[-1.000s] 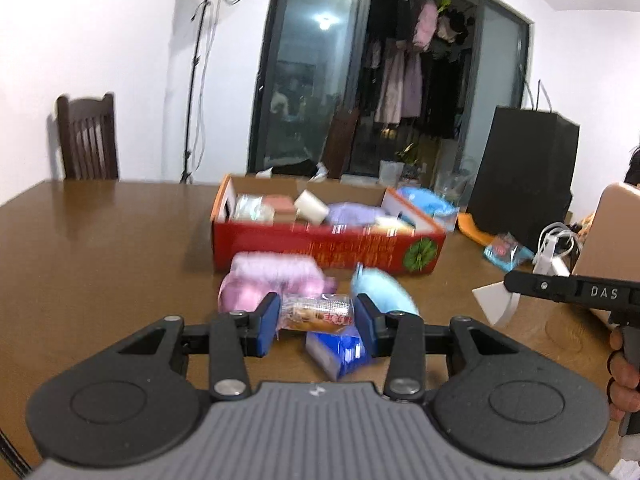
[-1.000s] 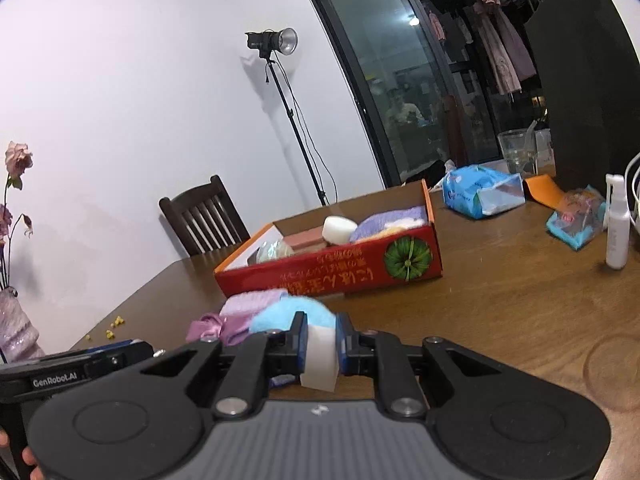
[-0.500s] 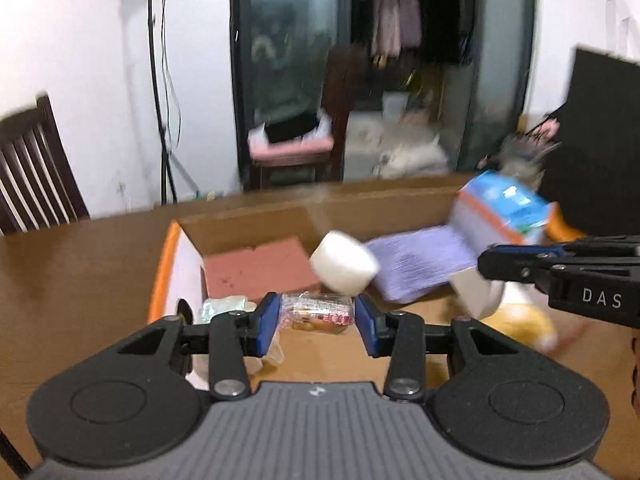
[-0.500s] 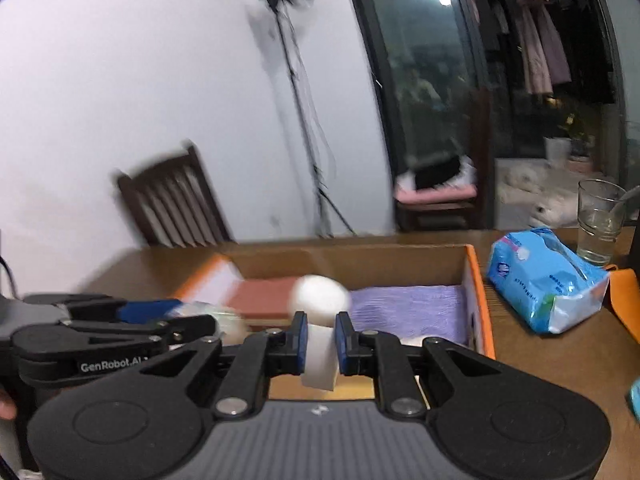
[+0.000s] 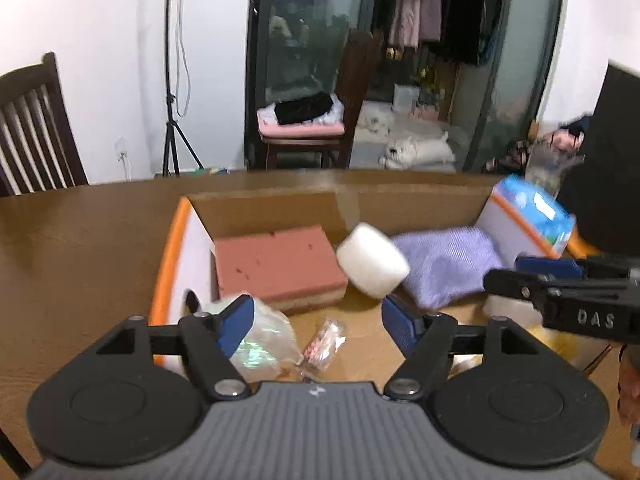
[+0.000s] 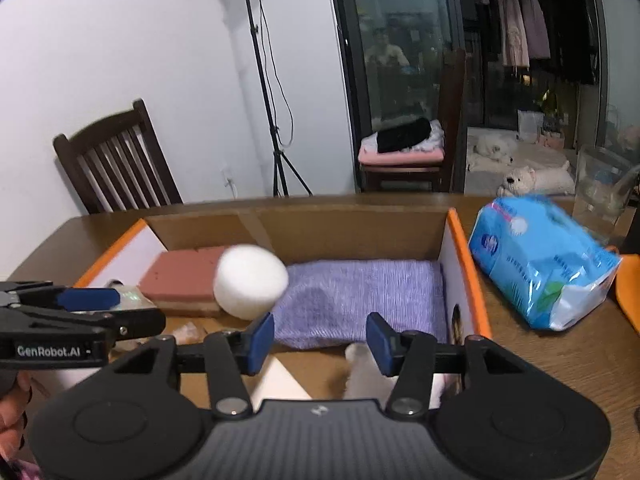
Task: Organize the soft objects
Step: 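Withdraw both tools from the box back to the table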
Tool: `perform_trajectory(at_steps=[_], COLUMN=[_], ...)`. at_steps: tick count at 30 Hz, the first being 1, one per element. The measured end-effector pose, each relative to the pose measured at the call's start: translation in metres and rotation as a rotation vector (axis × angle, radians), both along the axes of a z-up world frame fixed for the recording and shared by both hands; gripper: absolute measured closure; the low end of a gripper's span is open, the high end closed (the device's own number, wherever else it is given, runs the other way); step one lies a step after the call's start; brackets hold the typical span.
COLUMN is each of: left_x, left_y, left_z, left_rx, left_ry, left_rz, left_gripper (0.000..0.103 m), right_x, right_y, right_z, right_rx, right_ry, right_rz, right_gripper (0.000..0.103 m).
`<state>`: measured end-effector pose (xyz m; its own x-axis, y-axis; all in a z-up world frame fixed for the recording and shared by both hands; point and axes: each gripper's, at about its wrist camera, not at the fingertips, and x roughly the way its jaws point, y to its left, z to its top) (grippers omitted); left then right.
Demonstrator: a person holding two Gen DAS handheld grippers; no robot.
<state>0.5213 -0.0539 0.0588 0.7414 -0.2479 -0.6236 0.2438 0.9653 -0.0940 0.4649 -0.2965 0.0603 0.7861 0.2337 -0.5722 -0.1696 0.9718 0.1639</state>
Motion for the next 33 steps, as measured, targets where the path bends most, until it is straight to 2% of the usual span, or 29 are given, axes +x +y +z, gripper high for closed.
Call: perform_trajectory(at_steps=[5, 7, 9, 15, 21, 24, 26, 30, 33], left_x=[-0.041, -0.064, -0.087, -0.174, -0.280, -0.322, -0.348, -0.376, -0.377], left_y=[0.016, 0.021, 0.025, 0.027, 0.025, 0.026, 0.026, 0.037, 0.043], left_z=[0.050, 0.069, 0.084, 0.100, 0.078, 0.057, 0.039, 0.004, -0.014], left_rx=[-0.014, -0.005, 0.010, 0.044, 0.065, 0.055, 0.035, -0.025, 0.001], left_ry=[-0.101, -0.146, -0.178, -0.286, -0.413, -0.418, -0.395, -0.293, -0.228], left_rz=[0.010, 0.007, 0.001, 0.003, -0.020, -0.011, 0.006, 0.034, 0.052], left_gripper=[0.029, 0.025, 0.025, 0.021, 0.014, 0.014, 0.013, 0.010, 0.010], right_x=[-0.038, -0.062, -0.082, -0.159, -0.251, -0.298, -0.323, -0.366, -0.372], right_y=[-0.007, -0.012, -0.016, -0.017, -0.005, 0.000, 0.001, -0.002, -0.003], right_z=[0.048, 0.069, 0.085, 0.110, 0.093, 0.075, 0.061, 0.027, 0.002], right_rx=[-0.026, -0.037, -0.044, -0.065, -0.089, -0.083, -0.065, 0.023, 0.076], right_ry=[-0.086, -0.130, -0.158, -0.233, -0.294, -0.313, -0.313, -0.277, -0.191], right_rz=[0.018, 0.024, 0.030, 0.074, 0.142, 0.185, 0.204, 0.199, 0.199], right_gripper=[0.045, 0.038, 0.036, 0.036, 0.031, 0.030, 0.024, 0.023, 0.024])
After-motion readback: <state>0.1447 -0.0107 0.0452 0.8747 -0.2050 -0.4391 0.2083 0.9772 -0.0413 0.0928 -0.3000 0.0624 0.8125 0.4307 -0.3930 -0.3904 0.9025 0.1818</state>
